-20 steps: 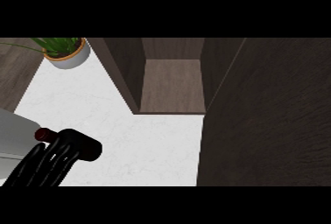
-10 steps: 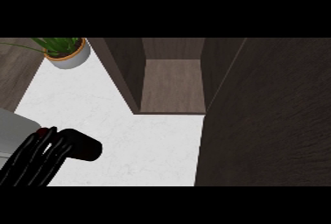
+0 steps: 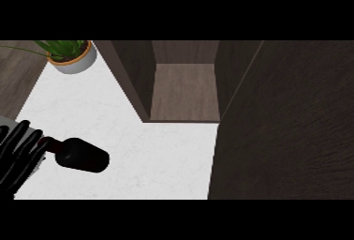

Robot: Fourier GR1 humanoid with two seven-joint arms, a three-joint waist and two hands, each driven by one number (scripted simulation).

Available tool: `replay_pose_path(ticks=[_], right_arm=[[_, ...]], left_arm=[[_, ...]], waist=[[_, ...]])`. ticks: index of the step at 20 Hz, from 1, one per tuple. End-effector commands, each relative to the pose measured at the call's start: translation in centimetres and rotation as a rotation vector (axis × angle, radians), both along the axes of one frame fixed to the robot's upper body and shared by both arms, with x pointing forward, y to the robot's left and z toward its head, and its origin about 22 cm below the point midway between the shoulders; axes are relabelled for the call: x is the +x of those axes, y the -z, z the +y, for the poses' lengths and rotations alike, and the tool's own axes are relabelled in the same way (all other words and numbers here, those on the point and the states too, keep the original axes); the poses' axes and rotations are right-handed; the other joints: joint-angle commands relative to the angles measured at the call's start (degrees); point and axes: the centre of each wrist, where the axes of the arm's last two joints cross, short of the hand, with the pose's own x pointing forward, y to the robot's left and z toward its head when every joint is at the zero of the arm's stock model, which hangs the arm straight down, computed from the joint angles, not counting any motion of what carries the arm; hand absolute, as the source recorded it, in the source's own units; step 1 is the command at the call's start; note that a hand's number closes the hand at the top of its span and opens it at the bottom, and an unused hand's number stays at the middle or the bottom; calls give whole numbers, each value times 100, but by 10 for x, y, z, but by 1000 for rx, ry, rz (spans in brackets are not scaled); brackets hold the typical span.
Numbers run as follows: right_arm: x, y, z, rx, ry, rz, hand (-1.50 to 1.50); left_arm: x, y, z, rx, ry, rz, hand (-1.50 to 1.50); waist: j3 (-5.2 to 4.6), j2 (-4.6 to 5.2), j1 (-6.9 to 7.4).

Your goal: Pick up the wine, place it into the cabinet and close the cabinet

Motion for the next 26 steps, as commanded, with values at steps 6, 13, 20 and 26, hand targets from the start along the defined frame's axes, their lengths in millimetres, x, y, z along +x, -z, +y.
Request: replay_pose_path(ticks=[6, 13, 20, 26], right_arm=[[-23, -24, -5, 24, -6, -39, -150], [-22, -25, 0, -1, -1, -28, -150], [-26, -24, 0, 14, 0, -30, -150], [-28, -29, -3, -5, -16, -16, -150]], left_arm=[[-5, -24, 26, -82, 14, -97, -150], [2, -6, 57, -72, -31, -41, -150], [32, 4, 72, -83, -25, 30, -150], [29, 46, 80, -56, 21, 89, -150]], waist=[[-5, -1, -18], [-4, 14, -30], [-2, 19, -88], [-4, 17, -68]])
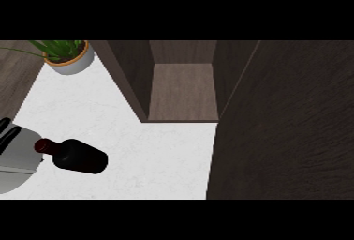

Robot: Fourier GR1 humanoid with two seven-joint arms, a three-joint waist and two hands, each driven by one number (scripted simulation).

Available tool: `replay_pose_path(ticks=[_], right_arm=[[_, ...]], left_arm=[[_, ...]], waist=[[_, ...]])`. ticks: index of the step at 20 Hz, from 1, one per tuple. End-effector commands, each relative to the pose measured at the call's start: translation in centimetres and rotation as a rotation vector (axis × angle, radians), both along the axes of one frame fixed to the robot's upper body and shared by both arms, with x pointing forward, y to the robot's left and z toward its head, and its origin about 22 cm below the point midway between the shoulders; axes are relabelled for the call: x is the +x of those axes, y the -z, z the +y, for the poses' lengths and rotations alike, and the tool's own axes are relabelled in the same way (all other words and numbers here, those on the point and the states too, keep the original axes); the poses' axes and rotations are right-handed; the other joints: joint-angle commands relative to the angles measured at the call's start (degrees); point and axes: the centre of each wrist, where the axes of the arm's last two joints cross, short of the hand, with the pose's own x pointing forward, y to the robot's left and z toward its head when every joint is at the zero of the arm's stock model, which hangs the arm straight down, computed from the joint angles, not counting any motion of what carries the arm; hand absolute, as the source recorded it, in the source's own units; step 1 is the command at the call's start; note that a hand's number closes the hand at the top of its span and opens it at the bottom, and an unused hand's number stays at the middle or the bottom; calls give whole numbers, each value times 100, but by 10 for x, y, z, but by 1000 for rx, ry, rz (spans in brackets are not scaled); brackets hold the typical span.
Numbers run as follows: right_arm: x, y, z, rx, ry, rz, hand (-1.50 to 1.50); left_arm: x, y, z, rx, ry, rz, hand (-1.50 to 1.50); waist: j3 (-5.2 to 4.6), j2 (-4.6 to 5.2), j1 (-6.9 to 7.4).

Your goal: Pick up the wine, place it into the cabinet and close the cabinet

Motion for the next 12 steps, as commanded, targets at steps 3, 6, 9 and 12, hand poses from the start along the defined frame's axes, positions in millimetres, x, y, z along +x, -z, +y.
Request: replay_pose_path(ticks=[3, 6, 9, 12], right_arm=[[-32, -18, -6, 27, -44, -31, -150], [-28, -23, -1, 28, -11, -38, -150], [-25, -15, 3, 28, -26, -46, -150], [-19, -21, -4, 13, -8, -44, -150]], left_arm=[[14, 20, -6, 15, 20, 23, -150], [19, 40, 0, 7, -1, 34, -150], [24, 53, 11, -1, -15, 46, -150], [27, 72, 3, 29, -50, 34, -150]], waist=[[3, 2, -7], [0, 3, 4], [1, 3, 0], [1, 6, 4]])
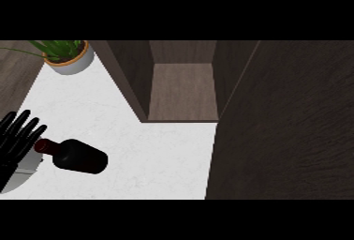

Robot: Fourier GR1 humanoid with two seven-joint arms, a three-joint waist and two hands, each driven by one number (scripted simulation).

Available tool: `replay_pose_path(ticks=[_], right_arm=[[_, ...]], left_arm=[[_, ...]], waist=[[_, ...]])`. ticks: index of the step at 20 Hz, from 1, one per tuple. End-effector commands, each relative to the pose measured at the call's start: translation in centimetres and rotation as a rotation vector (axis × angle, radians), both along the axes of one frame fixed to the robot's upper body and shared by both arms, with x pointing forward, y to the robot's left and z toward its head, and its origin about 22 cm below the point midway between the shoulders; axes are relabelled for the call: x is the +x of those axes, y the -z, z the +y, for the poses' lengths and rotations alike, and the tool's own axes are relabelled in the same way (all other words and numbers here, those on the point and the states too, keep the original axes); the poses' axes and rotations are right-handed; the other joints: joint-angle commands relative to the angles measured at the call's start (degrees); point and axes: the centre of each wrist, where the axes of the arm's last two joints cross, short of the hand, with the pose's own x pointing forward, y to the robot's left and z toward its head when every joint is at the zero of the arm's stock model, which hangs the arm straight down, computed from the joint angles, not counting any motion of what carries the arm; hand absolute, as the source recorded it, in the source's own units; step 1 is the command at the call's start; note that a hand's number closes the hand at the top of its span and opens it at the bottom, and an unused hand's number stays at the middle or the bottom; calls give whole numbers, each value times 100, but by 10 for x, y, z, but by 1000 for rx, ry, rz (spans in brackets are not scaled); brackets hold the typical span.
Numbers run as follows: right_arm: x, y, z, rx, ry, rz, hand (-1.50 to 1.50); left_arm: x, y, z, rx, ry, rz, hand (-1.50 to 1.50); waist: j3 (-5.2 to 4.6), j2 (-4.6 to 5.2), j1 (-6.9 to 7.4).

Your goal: Pick up the wine, place it into the cabinet and close the cabinet

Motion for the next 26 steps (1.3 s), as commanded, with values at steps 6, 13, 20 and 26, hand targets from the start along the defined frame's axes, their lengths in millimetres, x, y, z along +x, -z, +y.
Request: replay_pose_path(ticks=[6, 13, 20, 26], right_arm=[[-10, -5, 7, 28, -18, -58, -150], [-27, -13, -5, 41, 10, -52, -150], [-34, -12, -9, 25, -14, -45, -150], [-25, -10, -11, 2, -18, -60, -150]], left_arm=[[8, 38, 26, 2, -30, -2, -150], [21, 63, -3, 25, -33, 10, -150], [14, 92, 14, 10, 26, 41, -150], [37, 99, 4, 5, 9, 23, -150]], waist=[[1, 4, 21], [2, 0, 6], [3, -2, -2], [4, 2, 2]])
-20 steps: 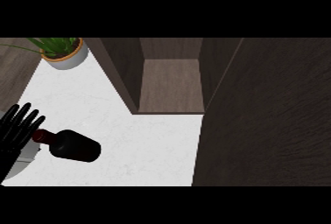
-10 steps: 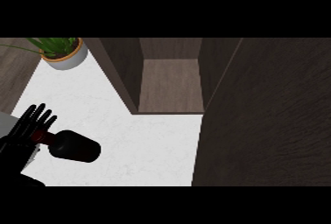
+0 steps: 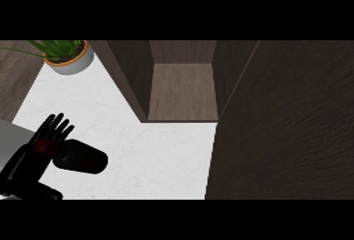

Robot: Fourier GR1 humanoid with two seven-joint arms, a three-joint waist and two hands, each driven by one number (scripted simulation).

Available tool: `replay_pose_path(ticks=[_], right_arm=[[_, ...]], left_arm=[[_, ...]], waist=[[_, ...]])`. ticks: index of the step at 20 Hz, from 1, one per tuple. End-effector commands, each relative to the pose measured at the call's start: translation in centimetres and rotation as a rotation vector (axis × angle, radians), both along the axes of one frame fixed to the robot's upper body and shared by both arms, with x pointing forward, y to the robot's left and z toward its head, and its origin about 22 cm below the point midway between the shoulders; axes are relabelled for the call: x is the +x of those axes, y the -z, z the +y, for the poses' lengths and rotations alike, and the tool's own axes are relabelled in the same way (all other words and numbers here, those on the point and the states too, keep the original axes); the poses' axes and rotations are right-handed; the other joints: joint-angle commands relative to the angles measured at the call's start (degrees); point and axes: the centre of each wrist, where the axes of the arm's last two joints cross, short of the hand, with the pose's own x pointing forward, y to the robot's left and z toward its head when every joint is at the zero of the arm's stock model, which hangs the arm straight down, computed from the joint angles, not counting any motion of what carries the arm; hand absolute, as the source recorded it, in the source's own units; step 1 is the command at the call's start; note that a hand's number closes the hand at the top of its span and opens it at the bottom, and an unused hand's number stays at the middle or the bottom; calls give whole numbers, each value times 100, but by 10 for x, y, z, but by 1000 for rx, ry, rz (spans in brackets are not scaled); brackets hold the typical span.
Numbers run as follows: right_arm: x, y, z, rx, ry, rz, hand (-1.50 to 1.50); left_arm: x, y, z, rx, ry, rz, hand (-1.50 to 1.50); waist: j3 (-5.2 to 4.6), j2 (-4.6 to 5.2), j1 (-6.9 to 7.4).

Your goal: Pick up the wine, place it into the cabinet and close the cabinet

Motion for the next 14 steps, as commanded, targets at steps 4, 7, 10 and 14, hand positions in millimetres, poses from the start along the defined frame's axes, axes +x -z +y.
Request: replay_pose_path(ticks=[4, 7, 10, 14], right_arm=[[-29, -19, -2, 39, -30, -41, -150], [-45, -13, -9, 19, -33, -56, -150], [-27, -11, -2, 22, -49, -47, -150], [-35, -15, 4, 30, -42, -53, -150]], left_arm=[[7, 13, -1, 0, 4, 13, -150], [-4, 20, -2, 5, -1, 0, -150], [-1, 34, 9, 8, 25, -3, -150], [6, 53, -3, -9, -7, 29, -150]], waist=[[0, 0, 12], [4, -8, -7], [0, 2, 0], [-3, 1, -24]])
